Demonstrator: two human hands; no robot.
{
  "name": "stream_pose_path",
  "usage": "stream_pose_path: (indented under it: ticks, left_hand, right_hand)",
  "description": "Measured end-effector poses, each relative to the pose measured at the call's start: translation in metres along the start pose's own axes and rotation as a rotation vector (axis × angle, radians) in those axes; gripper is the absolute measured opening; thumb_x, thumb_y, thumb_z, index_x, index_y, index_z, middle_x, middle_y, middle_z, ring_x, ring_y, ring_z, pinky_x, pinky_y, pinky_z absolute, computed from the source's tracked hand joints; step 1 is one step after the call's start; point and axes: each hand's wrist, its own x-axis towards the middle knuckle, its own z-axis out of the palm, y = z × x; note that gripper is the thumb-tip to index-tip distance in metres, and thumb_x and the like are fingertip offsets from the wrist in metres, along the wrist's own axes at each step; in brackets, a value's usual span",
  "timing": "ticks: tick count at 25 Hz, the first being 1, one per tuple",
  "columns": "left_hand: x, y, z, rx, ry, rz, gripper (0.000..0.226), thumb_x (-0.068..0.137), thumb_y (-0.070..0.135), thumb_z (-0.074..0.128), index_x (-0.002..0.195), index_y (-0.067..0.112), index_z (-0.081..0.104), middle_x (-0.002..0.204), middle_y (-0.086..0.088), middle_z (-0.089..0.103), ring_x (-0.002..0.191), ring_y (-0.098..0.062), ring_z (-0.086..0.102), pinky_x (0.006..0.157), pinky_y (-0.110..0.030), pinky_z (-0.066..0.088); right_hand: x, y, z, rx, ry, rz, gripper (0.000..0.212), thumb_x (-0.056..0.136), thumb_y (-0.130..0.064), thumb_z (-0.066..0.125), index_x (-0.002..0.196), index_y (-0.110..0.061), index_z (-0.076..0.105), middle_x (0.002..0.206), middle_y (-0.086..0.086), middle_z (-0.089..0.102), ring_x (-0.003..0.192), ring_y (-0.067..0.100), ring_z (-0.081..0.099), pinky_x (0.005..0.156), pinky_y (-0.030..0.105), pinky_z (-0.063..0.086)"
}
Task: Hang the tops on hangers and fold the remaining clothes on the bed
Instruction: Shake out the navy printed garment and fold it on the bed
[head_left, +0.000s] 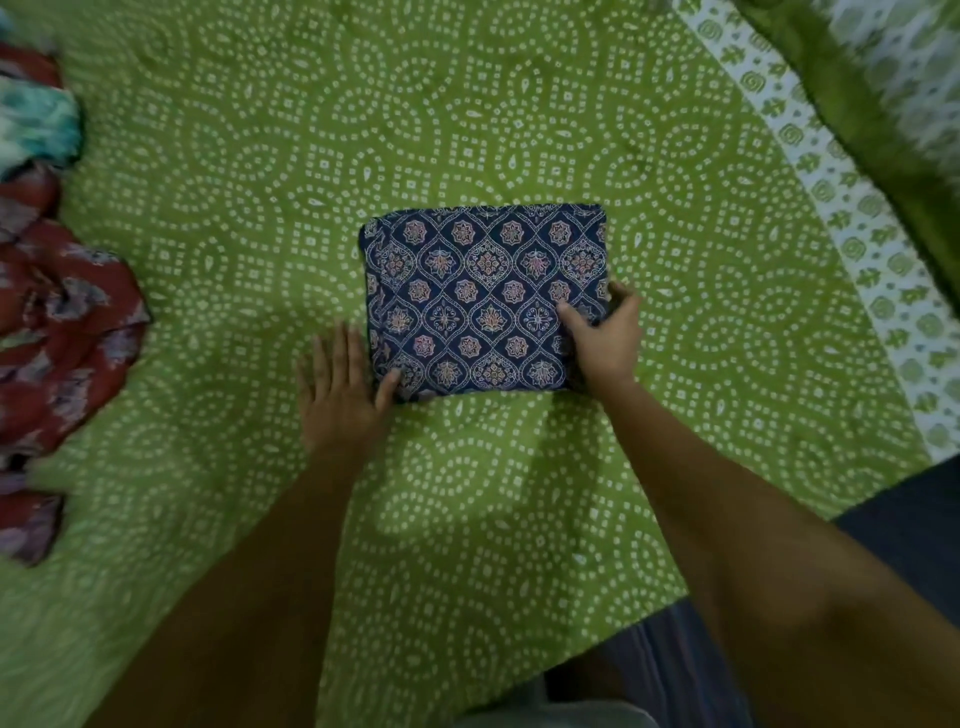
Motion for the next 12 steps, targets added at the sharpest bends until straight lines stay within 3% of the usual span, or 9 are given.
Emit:
stream_pose_path:
  ticks: [2, 3, 6, 8, 10, 12]
  left_hand:
    - [-0.005, 0.006, -0.028, -0.104, 0.005, -0.061, 0.085, 0.087, 0.071, 0.002, 0.152, 0.016, -0.006, 0.161, -0.002, -0.005, 0.147, -0.026, -0.007, 0.118, -0.054, -0.002]
    - [-0.009, 0.013, -0.046, -0.163, 0.033, -0.103, 0.085, 0.088, 0.07, 0.005, 0.152, 0.014, -0.004, 0.161, -0.003, -0.003, 0.147, -0.029, -0.004, 0.117, -0.057, 0.003]
    - [-0.035, 0.033, -0.107, -0.201, 0.017, -0.198, 0.08, 0.093, 0.064, 0.017, 0.153, 0.014, -0.001, 0.161, -0.004, 0.008, 0.147, -0.029, 0.007, 0.114, -0.061, 0.009]
    - [-0.055, 0.037, -0.151, -0.219, -0.136, -0.246, 0.073, 0.096, 0.058, 0.029, 0.151, 0.011, 0.015, 0.155, -0.01, 0.027, 0.143, -0.03, 0.022, 0.112, -0.055, 0.014]
    - [-0.079, 0.04, -0.198, -0.349, -0.335, -0.215, 0.059, 0.1, 0.045, 0.036, 0.141, 0.002, 0.039, 0.143, -0.02, 0.044, 0.131, -0.035, 0.042, 0.108, -0.045, 0.031]
    - [-0.118, 0.049, -0.257, -0.66, -0.492, -0.176, 0.044, 0.103, 0.03, 0.035, 0.128, -0.003, 0.051, 0.123, -0.021, 0.058, 0.103, -0.035, 0.059, 0.083, -0.038, 0.047]
  right_hand:
    - [-0.003, -0.036, -0.02, 0.194, -0.252, 0.247, 0.035, 0.083, -0.013, 0.07, 0.111, 0.0, 0.054, 0.103, 0.015, 0.064, 0.077, 0.021, 0.065, 0.064, 0.029, 0.057]
    - [-0.014, -0.059, -0.032, 0.182, -0.364, 0.275, 0.019, 0.083, -0.008, 0.068, 0.097, 0.0, 0.058, 0.096, 0.016, 0.063, 0.072, 0.023, 0.063, 0.061, 0.029, 0.056]
    - [-0.071, -0.138, -0.06, 0.22, -0.519, 0.177, 0.002, 0.082, -0.007, 0.059, 0.081, -0.006, 0.059, 0.096, 0.008, 0.06, 0.079, 0.022, 0.057, 0.066, 0.029, 0.05]
    - [-0.124, -0.194, -0.08, 0.259, -0.555, 0.13, 0.005, 0.082, -0.007, 0.056, 0.079, -0.01, 0.059, 0.085, 0.005, 0.061, 0.072, 0.021, 0.057, 0.06, 0.024, 0.05]
    - [-0.178, -0.248, -0.107, 0.259, -0.567, 0.061, 0.005, 0.076, -0.011, 0.059, 0.071, -0.013, 0.058, 0.089, 0.008, 0.06, 0.074, 0.024, 0.056, 0.063, 0.026, 0.049]
    - [-0.234, -0.292, -0.153, 0.287, -0.527, -0.041, 0.009, 0.069, -0.014, 0.061, 0.061, -0.015, 0.058, 0.094, 0.008, 0.058, 0.08, 0.024, 0.053, 0.069, 0.032, 0.045]
